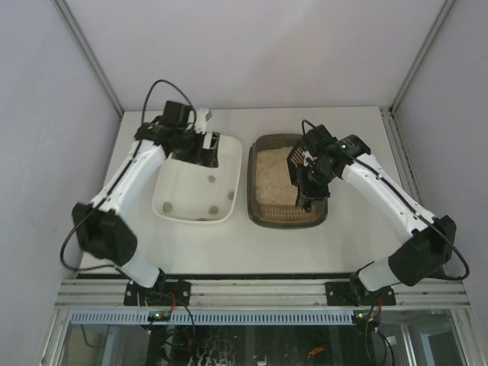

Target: Clean the litter box

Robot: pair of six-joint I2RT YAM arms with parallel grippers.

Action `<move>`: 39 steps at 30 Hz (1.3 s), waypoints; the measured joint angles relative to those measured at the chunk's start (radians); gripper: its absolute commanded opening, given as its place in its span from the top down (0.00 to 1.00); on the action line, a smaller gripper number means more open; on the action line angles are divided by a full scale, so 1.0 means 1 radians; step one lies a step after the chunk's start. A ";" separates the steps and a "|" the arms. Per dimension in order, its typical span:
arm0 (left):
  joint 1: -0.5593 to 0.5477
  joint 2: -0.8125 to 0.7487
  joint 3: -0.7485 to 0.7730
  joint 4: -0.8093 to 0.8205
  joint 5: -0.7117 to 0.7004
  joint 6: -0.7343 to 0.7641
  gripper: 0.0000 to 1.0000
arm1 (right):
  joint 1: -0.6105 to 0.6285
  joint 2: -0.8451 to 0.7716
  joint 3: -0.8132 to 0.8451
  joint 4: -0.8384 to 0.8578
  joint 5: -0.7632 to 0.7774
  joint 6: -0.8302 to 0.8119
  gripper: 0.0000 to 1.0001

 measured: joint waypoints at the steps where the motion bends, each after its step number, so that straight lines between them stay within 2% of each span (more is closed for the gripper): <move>1: -0.026 0.067 0.058 -0.009 0.002 -0.023 0.01 | -0.020 0.012 -0.016 -0.019 -0.033 0.000 1.00; 5: -0.103 0.273 0.250 -0.022 0.054 -0.111 0.00 | -0.072 0.130 -0.061 -0.050 -0.155 0.001 1.00; 7: -0.123 0.308 0.275 -0.006 0.085 -0.167 0.00 | -0.087 0.201 -0.060 -0.047 -0.223 0.003 1.00; 10: -0.138 0.320 0.277 0.025 0.133 -0.295 0.00 | -0.099 0.273 -0.056 -0.047 -0.307 0.005 1.00; 16: -0.171 0.325 0.274 0.077 0.136 -0.476 0.00 | -0.118 0.359 0.002 -0.046 -0.433 0.009 1.00; 23: -0.242 0.337 0.188 0.120 0.123 -0.658 0.00 | -0.140 0.446 0.052 -0.046 -0.523 0.028 1.00; 31: -0.241 0.369 0.167 0.165 0.121 -0.755 0.00 | -0.141 0.514 0.098 -0.062 -0.535 0.036 1.00; 39: -0.229 0.387 0.112 0.300 0.162 -0.822 0.00 | -0.136 0.546 0.111 -0.060 -0.585 0.051 1.00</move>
